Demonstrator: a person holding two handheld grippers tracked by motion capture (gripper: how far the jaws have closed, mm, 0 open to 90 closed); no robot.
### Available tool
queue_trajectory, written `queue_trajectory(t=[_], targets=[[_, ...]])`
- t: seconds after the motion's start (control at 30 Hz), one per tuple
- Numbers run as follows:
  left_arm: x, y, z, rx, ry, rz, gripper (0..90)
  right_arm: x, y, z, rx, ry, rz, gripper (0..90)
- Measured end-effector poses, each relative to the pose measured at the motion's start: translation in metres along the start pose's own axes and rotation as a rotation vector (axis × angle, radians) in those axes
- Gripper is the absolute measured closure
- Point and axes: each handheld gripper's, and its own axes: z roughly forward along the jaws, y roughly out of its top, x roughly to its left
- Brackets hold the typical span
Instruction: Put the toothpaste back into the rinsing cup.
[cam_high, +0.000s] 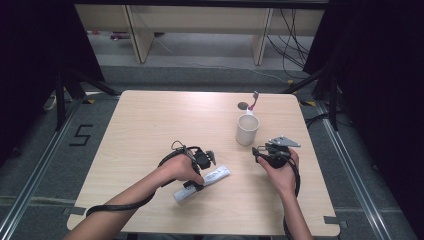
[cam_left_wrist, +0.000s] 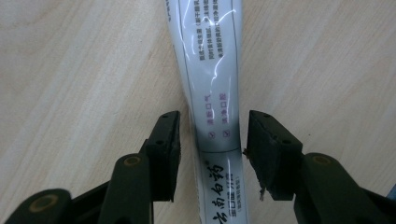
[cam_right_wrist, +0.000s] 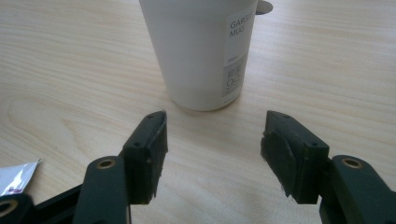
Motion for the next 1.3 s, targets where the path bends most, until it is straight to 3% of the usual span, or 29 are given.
queue_trajectory(t=[0.3, 0.6, 0.7, 0.73, 0.77, 0.83, 0.9, 1.1, 1.13, 1.3], targets=[[-0.001, 0.005, 0.006, 0.011, -0.008, 0.002, 56.9, 0.001, -0.001, 0.001, -0.005, 0.006, 0.002, 40.8], [-0.002, 0.008, 0.011, 0.032, 0.022, 0.017, 61.1, 0.001, -0.001, 0.002, -0.004, 0.011, 0.002, 40.9], [-0.002, 0.008, 0.012, 0.038, 0.017, 0.013, 61.4, 0.000, -0.001, 0.001, 0.004, 0.007, 0.002, 40.9], [-0.002, 0.009, 0.013, 0.037, 0.020, 0.016, 61.3, -0.001, -0.001, 0.002, -0.016, 0.013, -0.012, 40.8], [-0.001, 0.009, 0.013, 0.040, 0.020, 0.017, 61.3, 0.000, -0.001, 0.002, -0.016, 0.019, 0.008, 40.8], [-0.002, 0.009, 0.013, 0.046, 0.020, 0.015, 61.7, 0.000, -0.001, 0.001, 0.001, 0.013, 0.007, 40.8], [-0.002, 0.010, 0.013, 0.052, 0.018, 0.014, 61.9, 0.000, -0.001, 0.002, -0.016, 0.020, 0.009, 40.9], [-0.004, 0.012, 0.014, 0.076, 0.031, 0.035, 65.2, 0.001, -0.001, 0.003, -0.015, 0.020, 0.008, 40.8], [-0.005, 0.012, 0.014, 0.078, 0.032, 0.031, 65.4, 0.000, -0.001, 0.001, 0.002, 0.014, 0.003, 40.8], [-0.006, 0.013, 0.014, 0.083, 0.042, 0.037, 66.1, -0.002, -0.001, 0.002, -0.015, 0.010, -0.035, 40.9]])
